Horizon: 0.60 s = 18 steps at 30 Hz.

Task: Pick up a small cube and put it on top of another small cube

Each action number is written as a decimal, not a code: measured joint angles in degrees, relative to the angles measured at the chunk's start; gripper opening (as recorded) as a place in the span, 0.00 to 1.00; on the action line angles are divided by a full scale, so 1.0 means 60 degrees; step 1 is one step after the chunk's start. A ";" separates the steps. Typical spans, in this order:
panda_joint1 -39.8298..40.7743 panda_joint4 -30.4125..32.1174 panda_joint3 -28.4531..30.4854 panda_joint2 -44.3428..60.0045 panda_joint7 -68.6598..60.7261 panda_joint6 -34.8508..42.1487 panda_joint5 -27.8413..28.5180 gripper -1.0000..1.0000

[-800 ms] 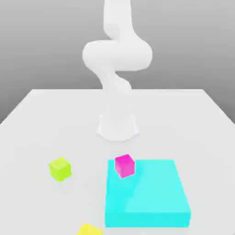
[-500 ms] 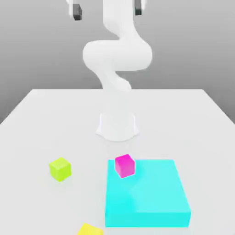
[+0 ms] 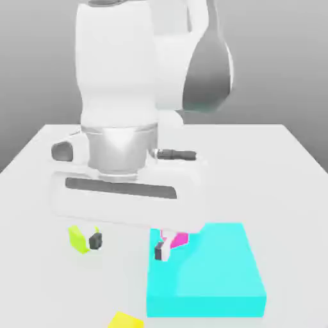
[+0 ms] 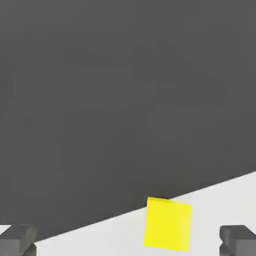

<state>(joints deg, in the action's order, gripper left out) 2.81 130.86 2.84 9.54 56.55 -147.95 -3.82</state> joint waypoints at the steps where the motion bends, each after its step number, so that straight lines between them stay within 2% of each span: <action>1: 0.0001 -0.0005 0.0034 0.0343 0.0098 -0.0103 0.0021 0.50; 5: -0.0020 -0.0045 0.0203 0.1715 0.0448 -0.0564 0.0078 0.50; 9: 0.0104 -0.0292 0.0077 0.3097 0.0422 -0.1544 -0.0030 0.50; 10: 0.0125 -0.0336 0.0051 0.3316 0.0404 -0.1714 -0.0056 0.00; 18: 0.0106 -0.0284 0.0077 0.3075 0.0434 -0.1526 -0.0019 0.00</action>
<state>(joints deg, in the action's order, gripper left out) 3.45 129.16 3.30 27.99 59.15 -157.10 -3.93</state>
